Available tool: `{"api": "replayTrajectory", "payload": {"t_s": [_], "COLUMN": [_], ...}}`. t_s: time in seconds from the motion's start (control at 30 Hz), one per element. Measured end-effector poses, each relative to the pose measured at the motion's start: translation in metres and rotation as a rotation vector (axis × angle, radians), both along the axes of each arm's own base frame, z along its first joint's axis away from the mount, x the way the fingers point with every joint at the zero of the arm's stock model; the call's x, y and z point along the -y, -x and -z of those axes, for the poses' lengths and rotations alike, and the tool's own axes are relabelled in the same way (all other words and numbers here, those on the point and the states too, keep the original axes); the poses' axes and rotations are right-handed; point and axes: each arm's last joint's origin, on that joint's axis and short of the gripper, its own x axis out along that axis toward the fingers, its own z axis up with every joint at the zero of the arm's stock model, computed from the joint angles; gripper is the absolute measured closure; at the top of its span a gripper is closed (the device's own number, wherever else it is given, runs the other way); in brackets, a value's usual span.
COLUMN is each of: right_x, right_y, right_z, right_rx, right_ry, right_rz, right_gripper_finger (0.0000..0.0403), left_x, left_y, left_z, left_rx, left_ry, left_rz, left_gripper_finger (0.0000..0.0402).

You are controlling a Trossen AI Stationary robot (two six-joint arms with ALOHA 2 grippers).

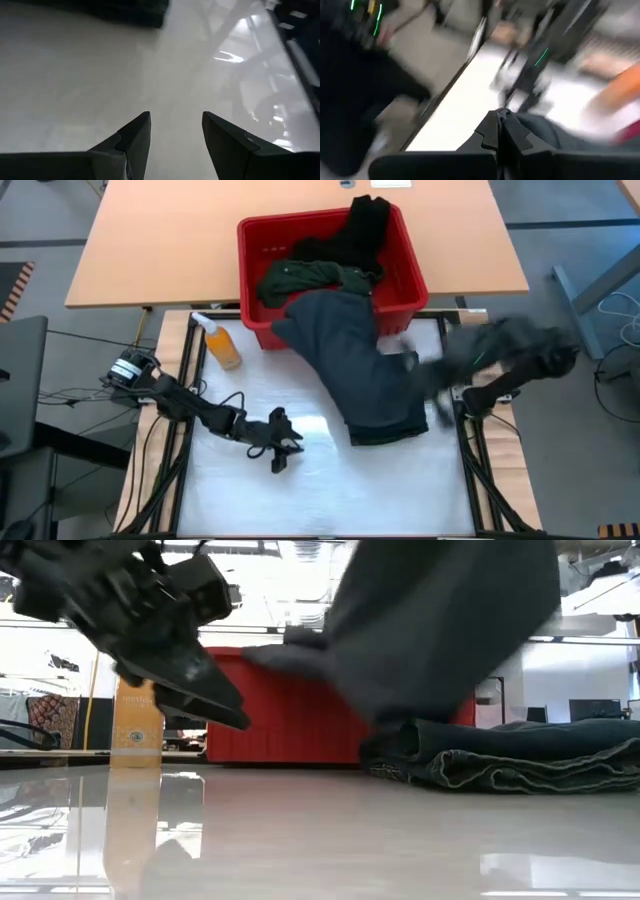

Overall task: Fold Laundry from Bin
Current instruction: Fold the dark blue shorts

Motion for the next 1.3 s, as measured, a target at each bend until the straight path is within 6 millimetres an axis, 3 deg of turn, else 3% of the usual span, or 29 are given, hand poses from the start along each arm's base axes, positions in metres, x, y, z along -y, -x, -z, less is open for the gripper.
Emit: {"api": "replayTrajectory", "payload": {"t_s": [0.1,0.3,0.37,0.53,0.7,0.93,1.1,1.3], "right_x": [-0.025,-0.061,-0.067,-0.07,-0.079,-0.112,-0.134,-0.147], "right_y": [-0.003,0.001,0.002,0.007,0.007,0.013,0.019,0.027], "right_z": [0.068,0.197,0.23,0.29,0.322,0.353,0.369,0.381], "right_rx": [-0.187,-0.265,-0.265,-0.345,-0.478,-0.566,-0.577,-0.593], "right_ry": [-0.034,-0.205,-0.258,-0.35,-0.385,-0.482,-0.551,-0.561], "right_rz": [0.017,0.069,0.109,0.29,0.39,0.387,0.349,0.333], "right_gripper_finger": [0.0381,0.0381,0.0381,0.0367,0.034,0.0353,0.0355,0.0354], "left_x": [0.014,0.031,0.033,0.031,0.025,-0.002,-0.034,-0.087], "left_y": [0.006,0.013,0.011,0.0,-0.015,-0.046,-0.061,-0.067], "left_z": [0.0,-0.005,-0.012,-0.029,-0.044,-0.067,-0.077,-0.072], "left_rx": [0.004,0.08,0.145,0.284,0.304,0.23,0.138,0.046], "left_ry": [0.043,0.066,0.08,0.069,-0.051,-0.176,-0.249,-0.205], "left_rz": [-0.021,-0.102,-0.111,-0.11,-0.105,-0.175,-0.252,-0.312], "left_gripper_finger": [0.0233,0.0233,0.0233,0.0233,0.0233,0.0233,0.0233,0.0232]}}
